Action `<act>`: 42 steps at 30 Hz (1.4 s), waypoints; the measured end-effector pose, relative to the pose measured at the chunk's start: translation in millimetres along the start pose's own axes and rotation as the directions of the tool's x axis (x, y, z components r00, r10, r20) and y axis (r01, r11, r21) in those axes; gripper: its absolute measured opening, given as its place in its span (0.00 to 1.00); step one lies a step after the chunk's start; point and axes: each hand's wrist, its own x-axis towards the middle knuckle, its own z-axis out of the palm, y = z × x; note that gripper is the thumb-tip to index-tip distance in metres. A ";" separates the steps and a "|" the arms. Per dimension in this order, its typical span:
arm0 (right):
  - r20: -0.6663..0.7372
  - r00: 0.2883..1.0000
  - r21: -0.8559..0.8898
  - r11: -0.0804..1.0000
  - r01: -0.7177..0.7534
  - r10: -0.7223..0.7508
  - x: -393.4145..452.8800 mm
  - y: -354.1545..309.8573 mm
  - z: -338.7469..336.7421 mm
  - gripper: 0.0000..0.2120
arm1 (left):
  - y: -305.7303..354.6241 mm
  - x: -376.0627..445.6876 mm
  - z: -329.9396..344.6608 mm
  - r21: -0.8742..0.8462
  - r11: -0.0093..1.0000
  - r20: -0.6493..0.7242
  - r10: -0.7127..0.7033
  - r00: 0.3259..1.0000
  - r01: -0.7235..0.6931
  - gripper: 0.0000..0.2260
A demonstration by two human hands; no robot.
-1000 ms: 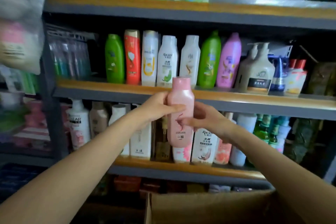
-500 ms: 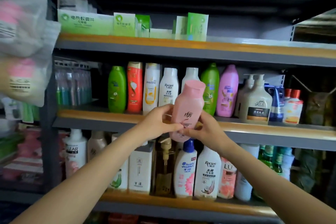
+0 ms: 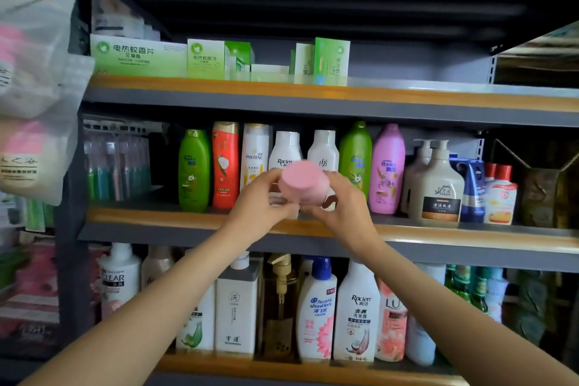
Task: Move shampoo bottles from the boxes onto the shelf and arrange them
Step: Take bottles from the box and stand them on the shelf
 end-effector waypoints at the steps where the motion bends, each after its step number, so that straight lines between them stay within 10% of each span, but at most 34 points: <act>1: -0.004 0.998 0.028 0.997 -0.070 0.070 4.8 0.7 -0.9 0.19 | -0.8 4.7 0.4 0.003 1.000 -0.026 -0.016 1.000 0.016 0.16; 13: 0.294 0.789 -0.023 0.829 -0.558 0.539 47.1 43.6 -22.5 0.27 | -10.5 35.5 27.2 0.327 0.925 0.209 -0.271 0.940 0.194 0.22; 20: 0.276 0.805 -0.398 0.825 -0.401 0.525 49.3 43.4 -20.0 0.27 | -9.3 40.1 45.0 0.404 0.898 0.197 -0.271 0.942 0.174 0.23; 31: 0.121 0.853 -0.393 0.813 -0.429 0.508 47.8 53.5 3.3 0.09 | -14.8 52.2 40.1 0.414 0.883 0.265 -0.348 0.899 0.219 0.27; 38: 0.154 0.815 -0.455 0.772 -0.443 0.559 51.9 52.8 5.3 0.14 | -13.0 52.4 40.6 0.441 0.871 0.264 -0.355 0.897 0.215 0.27; 42: 0.117 0.858 -0.471 0.788 -0.396 0.501 43.8 42.4 3.0 0.25 | -1.3 29.4 50.2 0.531 0.845 0.066 -0.120 0.991 0.067 0.19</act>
